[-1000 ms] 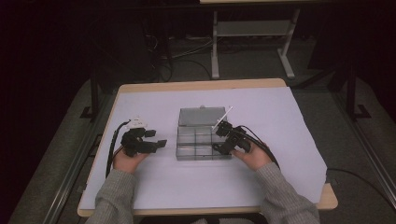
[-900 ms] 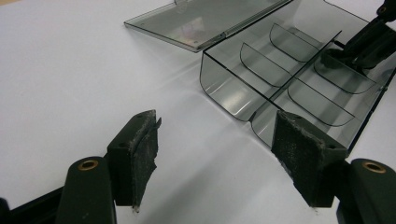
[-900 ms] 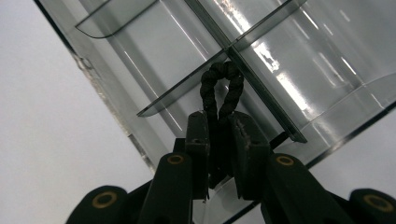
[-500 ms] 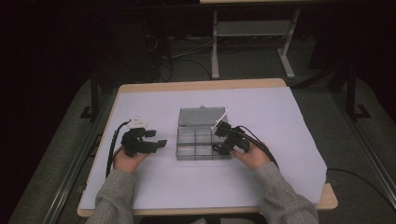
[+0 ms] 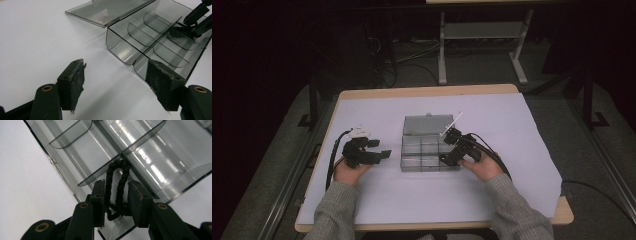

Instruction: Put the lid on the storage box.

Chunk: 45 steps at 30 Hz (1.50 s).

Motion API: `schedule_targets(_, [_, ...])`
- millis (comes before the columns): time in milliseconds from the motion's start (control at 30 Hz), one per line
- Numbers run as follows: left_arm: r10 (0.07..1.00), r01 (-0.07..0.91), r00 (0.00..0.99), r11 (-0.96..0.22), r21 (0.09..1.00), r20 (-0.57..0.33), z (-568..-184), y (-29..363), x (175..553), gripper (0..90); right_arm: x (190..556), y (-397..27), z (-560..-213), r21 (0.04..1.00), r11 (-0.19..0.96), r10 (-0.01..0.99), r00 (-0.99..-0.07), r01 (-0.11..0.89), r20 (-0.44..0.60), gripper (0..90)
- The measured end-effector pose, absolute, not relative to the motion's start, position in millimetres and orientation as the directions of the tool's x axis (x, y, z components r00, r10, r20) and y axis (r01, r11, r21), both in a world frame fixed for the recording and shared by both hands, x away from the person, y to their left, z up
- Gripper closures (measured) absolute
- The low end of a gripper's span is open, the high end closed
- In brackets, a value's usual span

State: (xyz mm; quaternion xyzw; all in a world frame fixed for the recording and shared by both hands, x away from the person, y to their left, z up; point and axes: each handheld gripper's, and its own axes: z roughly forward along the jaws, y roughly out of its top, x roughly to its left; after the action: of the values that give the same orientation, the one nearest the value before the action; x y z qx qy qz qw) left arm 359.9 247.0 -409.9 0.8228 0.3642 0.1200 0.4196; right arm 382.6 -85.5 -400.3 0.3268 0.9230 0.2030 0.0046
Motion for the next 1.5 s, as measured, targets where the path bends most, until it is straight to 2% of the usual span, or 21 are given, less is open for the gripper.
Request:
schedule_targets(233, [0.703, 0.501, 0.702, -0.374, 0.781, -0.114, -410.0, 247.5, 360.1, 31.1, 381.1, -89.9, -394.2, 0.403, 0.687, 0.617, -0.778, 0.605, 0.118, 67.4])
schedule_targets(400, [0.703, 0.500, 0.702, -0.375, 0.781, -0.112, -409.9, 247.0, 359.8, 31.2, 381.9, -87.6, -398.8, 0.378, 0.707, 0.602, -0.789, 0.598, 0.122, 78.3])
schedule_targets(500, [0.705, 0.502, 0.700, -0.371, 0.781, -0.115, -409.5, 247.8, 359.6, 31.2, 382.9, -85.3, -402.4, 0.360, 0.719, 0.599, -0.793, 0.595, 0.115, 80.6])
schedule_targets(1133, [0.701, 0.500, 0.704, -0.375, 0.781, -0.114, -409.9, 247.4, 360.1, 31.1, 385.6, -83.2, -409.1, 0.332, 0.727, 0.600, -0.791, 0.602, 0.121, 81.8])
schedule_targets(1500, [0.700, 0.504, 0.705, -0.375, 0.778, -0.119, -409.8, 248.1, 360.7, 31.1, 379.4, -85.1, -397.3, 0.386, 0.708, 0.598, -0.793, 0.591, 0.118, 75.2])
